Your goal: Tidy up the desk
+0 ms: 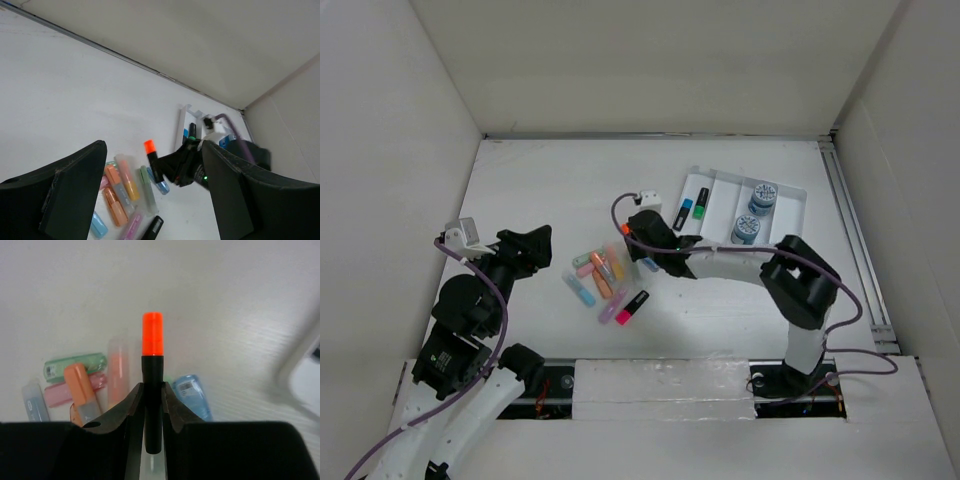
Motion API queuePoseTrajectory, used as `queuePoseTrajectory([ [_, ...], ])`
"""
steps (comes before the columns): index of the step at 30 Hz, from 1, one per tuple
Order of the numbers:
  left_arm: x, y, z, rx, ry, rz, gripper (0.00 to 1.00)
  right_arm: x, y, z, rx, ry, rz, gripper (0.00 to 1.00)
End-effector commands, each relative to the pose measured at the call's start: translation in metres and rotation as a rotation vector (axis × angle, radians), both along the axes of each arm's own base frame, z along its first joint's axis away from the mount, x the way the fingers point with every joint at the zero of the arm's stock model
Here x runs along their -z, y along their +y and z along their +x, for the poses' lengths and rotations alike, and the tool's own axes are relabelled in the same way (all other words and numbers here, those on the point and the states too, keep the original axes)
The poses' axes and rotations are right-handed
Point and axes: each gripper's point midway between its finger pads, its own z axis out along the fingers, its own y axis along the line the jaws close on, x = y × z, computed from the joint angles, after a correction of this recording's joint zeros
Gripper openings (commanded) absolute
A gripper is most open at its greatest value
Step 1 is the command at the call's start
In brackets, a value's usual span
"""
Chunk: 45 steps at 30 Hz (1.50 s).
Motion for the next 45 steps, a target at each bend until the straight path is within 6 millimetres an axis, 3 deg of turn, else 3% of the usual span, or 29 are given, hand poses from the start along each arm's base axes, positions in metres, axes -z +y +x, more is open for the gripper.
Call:
queuePoseTrajectory([
  [1,-0.008,-0.002,0.000,0.009,-0.033,-0.008,0.73,-0.068,-0.048,0.041,0.141,-0.103,0.134,0.20],
  [2,-0.009,-0.001,0.000,0.009,-0.036,-0.010,0.73,-0.071,-0.059,0.048,0.159,-0.106,0.149,0.20],
  [3,-0.008,-0.001,0.000,0.006,-0.036,-0.011,0.73,-0.070,-0.083,0.062,0.208,-0.104,0.156,0.19],
  [5,-0.009,-0.001,-0.001,0.006,-0.039,-0.013,0.73,-0.066,-0.105,0.068,0.239,-0.094,0.176,0.19],
  [6,-0.008,-0.001,-0.001,0.008,-0.037,-0.011,0.73,-0.062,-0.128,0.077,0.286,-0.090,0.179,0.19],
  [10,-0.008,-0.002,0.000,0.011,-0.035,-0.009,0.73,-0.055,-0.176,0.099,0.387,-0.073,0.189,0.19],
  [13,-0.009,-0.001,-0.001,0.011,-0.037,-0.010,0.73,-0.049,-0.196,0.114,0.438,-0.053,0.198,0.20],
  [18,-0.009,-0.001,0.000,0.006,-0.037,-0.011,0.73,-0.045,-0.193,0.123,0.431,-0.022,0.196,0.49],
  [21,-0.008,-0.001,0.000,0.009,-0.035,-0.007,0.73,-0.052,-0.193,0.117,0.414,-0.047,0.220,0.52],
  [25,-0.008,-0.002,0.000,0.014,-0.036,-0.008,0.73,-0.077,-0.187,0.101,0.369,-0.088,0.255,0.51],
  [27,-0.009,-0.002,-0.001,0.014,-0.040,-0.010,0.73,-0.084,-0.169,0.086,0.317,-0.091,0.262,0.33],
  [28,-0.010,-0.001,-0.001,0.011,-0.041,-0.013,0.73,-0.077,-0.162,0.075,0.290,-0.077,0.253,0.25],
  [29,-0.009,-0.001,-0.001,0.011,-0.042,-0.011,0.73,-0.083,-0.150,0.066,0.243,-0.081,0.263,0.11],
  [30,-0.009,-0.001,-0.001,0.011,-0.040,-0.010,0.73,-0.080,-0.137,0.055,0.184,-0.077,0.249,0.06],
  [31,-0.009,-0.001,-0.001,0.011,-0.040,-0.010,0.73,-0.074,-0.110,0.032,0.104,-0.056,0.232,0.03],
  [33,-0.009,-0.001,-0.001,0.012,-0.042,-0.011,0.73,-0.059,-0.087,0.007,0.029,-0.011,0.180,0.01],
  [34,-0.009,-0.002,-0.001,0.014,-0.040,-0.010,0.73,-0.050,-0.065,-0.018,-0.037,0.020,0.157,0.02],
  [37,-0.009,-0.001,-0.001,0.012,-0.042,-0.011,0.73,-0.023,-0.045,-0.058,-0.094,0.091,0.089,0.12],
  [38,-0.009,-0.002,-0.001,0.014,-0.042,-0.011,0.73,-0.012,-0.035,-0.083,-0.137,0.123,0.062,0.27],
  [40,-0.010,-0.002,-0.001,0.015,-0.042,-0.011,0.73,0.000,-0.030,-0.107,-0.152,0.166,0.033,0.43],
  [41,-0.009,-0.002,-0.001,0.014,-0.040,-0.010,0.73,0.004,-0.023,-0.126,-0.177,0.179,0.023,0.61],
  [44,-0.009,-0.002,-0.001,0.015,-0.040,-0.010,0.73,0.017,-0.022,-0.153,-0.161,0.225,0.004,0.78],
  [45,-0.009,-0.002,-0.001,0.015,-0.040,-0.010,0.73,0.022,-0.018,-0.166,-0.170,0.244,0.010,0.80],
])
